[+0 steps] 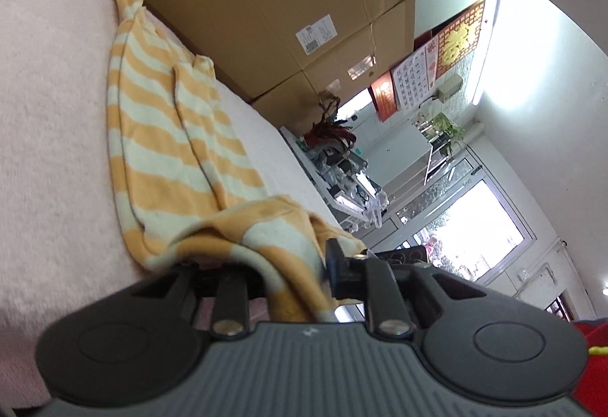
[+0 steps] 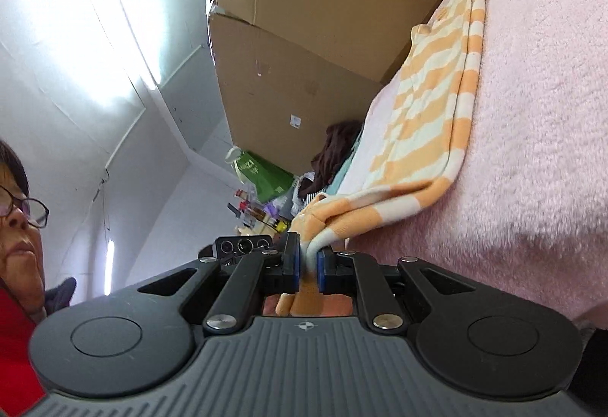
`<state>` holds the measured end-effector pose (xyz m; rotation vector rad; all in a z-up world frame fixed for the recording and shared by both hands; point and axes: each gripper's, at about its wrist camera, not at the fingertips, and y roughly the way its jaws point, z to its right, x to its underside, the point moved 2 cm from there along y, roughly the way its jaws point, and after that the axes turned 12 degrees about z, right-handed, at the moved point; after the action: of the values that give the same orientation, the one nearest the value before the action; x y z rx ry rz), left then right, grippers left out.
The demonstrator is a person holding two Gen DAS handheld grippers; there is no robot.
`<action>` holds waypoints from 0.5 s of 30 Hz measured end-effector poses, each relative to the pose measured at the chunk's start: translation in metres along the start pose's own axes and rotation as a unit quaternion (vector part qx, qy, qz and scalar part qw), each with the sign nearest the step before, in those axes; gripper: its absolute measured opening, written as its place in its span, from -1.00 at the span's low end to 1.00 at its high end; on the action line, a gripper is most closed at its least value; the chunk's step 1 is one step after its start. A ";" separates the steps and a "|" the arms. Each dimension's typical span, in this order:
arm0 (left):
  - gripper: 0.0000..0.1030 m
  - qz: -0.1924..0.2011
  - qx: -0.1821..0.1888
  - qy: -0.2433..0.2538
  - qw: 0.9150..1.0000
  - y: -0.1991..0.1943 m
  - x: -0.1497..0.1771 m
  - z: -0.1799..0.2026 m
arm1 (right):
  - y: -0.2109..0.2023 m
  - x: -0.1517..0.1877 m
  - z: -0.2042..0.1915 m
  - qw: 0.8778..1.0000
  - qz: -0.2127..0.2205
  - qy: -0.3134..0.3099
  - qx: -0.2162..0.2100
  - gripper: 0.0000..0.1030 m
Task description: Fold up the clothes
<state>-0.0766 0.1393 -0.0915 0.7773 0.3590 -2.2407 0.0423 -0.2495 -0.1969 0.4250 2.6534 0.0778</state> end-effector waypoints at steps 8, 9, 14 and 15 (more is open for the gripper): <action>-0.36 -0.016 -0.030 -0.020 0.999 0.029 -0.029 -0.024 | 0.011 -0.021 0.020 0.999 0.038 0.034 0.013 -0.59; -0.25 -0.019 -0.033 -0.022 0.999 0.031 -0.032 -0.026 | 0.013 -0.023 0.019 0.999 0.039 0.033 0.014 -0.55; 0.31 -0.033 -0.042 -0.016 0.998 0.039 -0.049 -0.030 | 0.021 -0.036 0.016 0.998 0.041 0.042 0.036 -0.32; 0.36 -0.032 -0.043 -0.014 0.998 0.041 -0.054 -0.031 | 0.024 -0.039 0.013 0.998 0.038 0.037 0.040 -0.30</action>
<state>-0.0047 0.1547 -0.0832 0.6973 0.4688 -2.2780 0.0885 -0.2385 -0.1891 0.5588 2.7194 0.0119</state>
